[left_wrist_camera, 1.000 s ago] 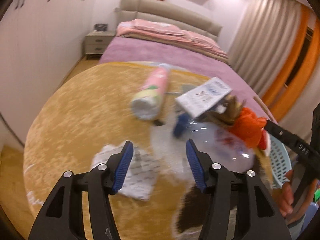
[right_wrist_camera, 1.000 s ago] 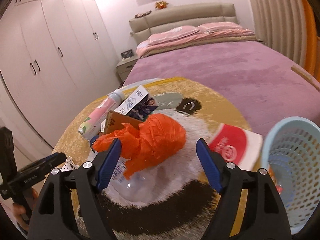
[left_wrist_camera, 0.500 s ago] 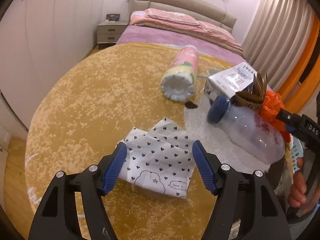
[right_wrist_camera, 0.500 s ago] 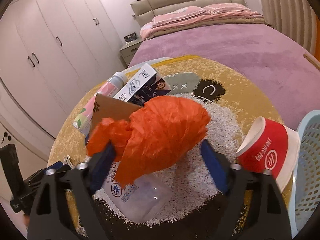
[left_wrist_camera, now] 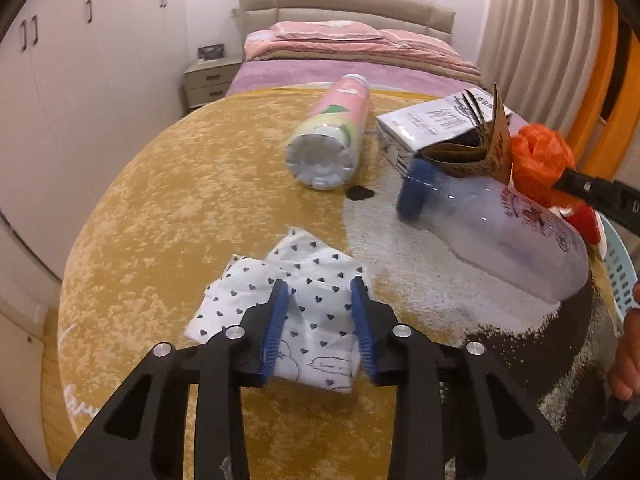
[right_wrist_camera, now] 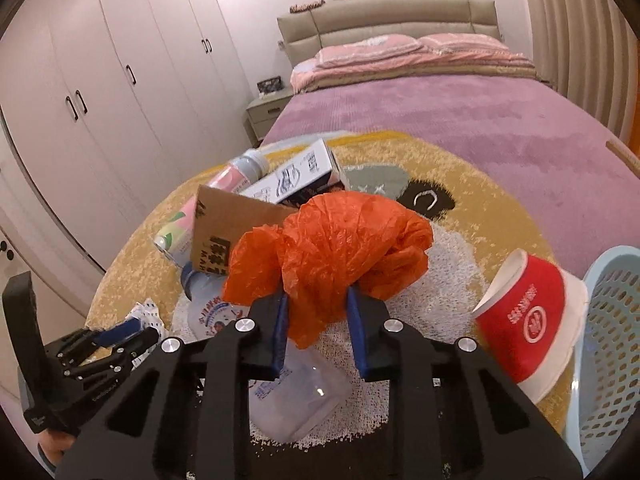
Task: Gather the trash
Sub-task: 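Grasp the polka-dot paper with the left tool while the right tool grasps the orange bag, then carry the paper and orange bag to the blue basket and release both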
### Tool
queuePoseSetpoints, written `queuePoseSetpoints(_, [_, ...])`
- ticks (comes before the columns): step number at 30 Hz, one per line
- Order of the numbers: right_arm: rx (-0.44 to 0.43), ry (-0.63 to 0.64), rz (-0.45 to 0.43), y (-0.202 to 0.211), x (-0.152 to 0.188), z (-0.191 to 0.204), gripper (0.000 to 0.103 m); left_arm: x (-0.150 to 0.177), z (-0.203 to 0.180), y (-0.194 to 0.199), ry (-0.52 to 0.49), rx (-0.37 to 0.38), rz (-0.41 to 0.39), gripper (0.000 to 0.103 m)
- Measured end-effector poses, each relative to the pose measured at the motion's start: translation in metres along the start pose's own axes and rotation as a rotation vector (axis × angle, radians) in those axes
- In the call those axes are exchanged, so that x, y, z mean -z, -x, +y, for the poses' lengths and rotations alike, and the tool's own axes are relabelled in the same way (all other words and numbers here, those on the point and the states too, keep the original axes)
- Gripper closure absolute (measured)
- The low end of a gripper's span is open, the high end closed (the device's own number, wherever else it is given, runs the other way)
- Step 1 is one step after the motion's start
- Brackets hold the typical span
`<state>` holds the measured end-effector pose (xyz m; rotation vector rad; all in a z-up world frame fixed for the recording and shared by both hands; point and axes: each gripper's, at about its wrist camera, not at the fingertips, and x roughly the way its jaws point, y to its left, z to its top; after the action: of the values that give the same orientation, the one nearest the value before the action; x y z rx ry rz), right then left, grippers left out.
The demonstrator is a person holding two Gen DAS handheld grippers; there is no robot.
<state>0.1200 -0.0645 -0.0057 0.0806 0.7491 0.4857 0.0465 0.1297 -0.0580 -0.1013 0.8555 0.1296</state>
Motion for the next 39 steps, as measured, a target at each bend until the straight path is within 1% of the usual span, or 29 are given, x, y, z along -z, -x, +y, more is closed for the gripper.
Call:
queuePoseSetpoints(2, [0.004, 0.013, -0.031, 0.011, 0.0, 0.002, 0.08, 0.001, 0.001, 0.003, 0.007, 0.003, -0.013, 0.077])
queuePoseSetpoints(3, [0.007, 0.021, -0.048, 0.017, 0.0, 0.003, 0.08, 0.004, 0.004, 0.007, 0.015, 0.026, -0.03, 0.079])
queuePoseSetpoints(5, [0.012, 0.03, -0.07, 0.026, 0.0, 0.005, 0.08, 0.006, 0.006, 0.014, 0.019, 0.05, -0.048, 0.087])
queuePoseSetpoints(7, [0.014, 0.031, -0.09, 0.036, 0.001, 0.006, 0.08, 0.009, 0.009, 0.022, 0.022, 0.065, -0.063, 0.089])
queuePoseSetpoints(11, [0.004, 0.026, -0.119, 0.054, 0.005, 0.007, 0.08, 0.011, 0.015, 0.04, 0.036, 0.093, -0.093, 0.091])
queuePoseSetpoints(13, [0.01, 0.032, -0.132, 0.063, 0.007, 0.007, 0.08, 0.005, 0.014, 0.043, 0.039, 0.098, -0.093, 0.092])
queuePoseSetpoints(16, [0.02, 0.041, -0.15, 0.074, 0.01, 0.008, 0.08, 0.008, 0.016, 0.052, 0.033, 0.1, -0.077, 0.091])
queuePoseSetpoints(17, [0.019, 0.04, -0.155, 0.077, 0.012, 0.007, 0.08, 0.01, 0.016, 0.052, 0.026, 0.102, -0.066, 0.083])
queuePoseSetpoints(18, [0.017, 0.038, -0.157, 0.079, 0.012, 0.006, 0.08, 0.011, 0.018, 0.05, 0.019, 0.104, -0.047, 0.073])
queuePoseSetpoints(19, [0.012, 0.033, -0.158, 0.082, 0.014, 0.005, 0.08, 0.014, 0.018, 0.049, 0.018, 0.102, -0.034, 0.049])
queuePoseSetpoints(20, [0.008, 0.03, -0.159, 0.084, 0.016, 0.004, 0.08, 0.018, 0.016, 0.051, 0.019, 0.098, -0.033, 0.032])
queuePoseSetpoints(21, [0.007, 0.026, -0.159, 0.086, 0.018, 0.002, 0.08, 0.022, 0.013, 0.052, 0.015, 0.093, -0.037, 0.029])
queuePoseSetpoints(22, [0.006, 0.024, -0.159, 0.087, 0.018, 0.001, 0.08, 0.025, 0.01, 0.051, 0.007, 0.087, -0.032, 0.029])
queuePoseSetpoints(27, [0.006, 0.022, -0.148, 0.093, 0.025, -0.002, 0.08, 0.026, -0.011, 0.023, -0.03, -0.028, 0.041, 0.029])
queuePoseSetpoints(28, [0.009, 0.024, -0.148, 0.095, 0.027, -0.002, 0.08, 0.025, -0.012, 0.02, -0.033, -0.046, 0.048, 0.03])
queuePoseSetpoints(29, [0.011, 0.023, -0.149, 0.096, 0.028, -0.003, 0.08, 0.025, -0.013, 0.015, -0.029, -0.07, 0.057, 0.034])
queuePoseSetpoints(30, [0.01, 0.023, -0.149, 0.098, 0.029, -0.005, 0.08, 0.024, -0.012, 0.014, -0.026, -0.085, 0.055, 0.037])
queuePoseSetpoints(31, [0.012, 0.023, -0.151, 0.1, 0.03, -0.005, 0.08, 0.024, -0.011, 0.015, -0.024, -0.095, 0.048, 0.044])
queuePoseSetpoints(32, [0.013, 0.023, -0.153, 0.1, 0.029, -0.005, 0.08, 0.023, -0.009, 0.015, -0.023, -0.102, 0.046, 0.056])
queuePoseSetpoints(33, [0.014, 0.026, -0.16, 0.102, 0.03, -0.005, 0.08, 0.022, -0.006, 0.016, -0.023, -0.098, 0.046, 0.062])
queuePoseSetpoints(35, [0.017, 0.035, -0.176, 0.106, 0.03, -0.005, 0.08, 0.021, -0.002, 0.02, -0.004, -0.062, 0.046, 0.081])
queuePoseSetpoints(38, [0.021, 0.047, -0.199, 0.113, 0.032, -0.004, 0.08, 0.019, -0.005, 0.025, -0.01, -0.065, 0.023, 0.089])
queuePoseSetpoints(39, [0.026, 0.05, -0.208, 0.117, 0.032, -0.005, 0.08, 0.019, -0.007, 0.03, -0.013, -0.042, 0.003, 0.091])
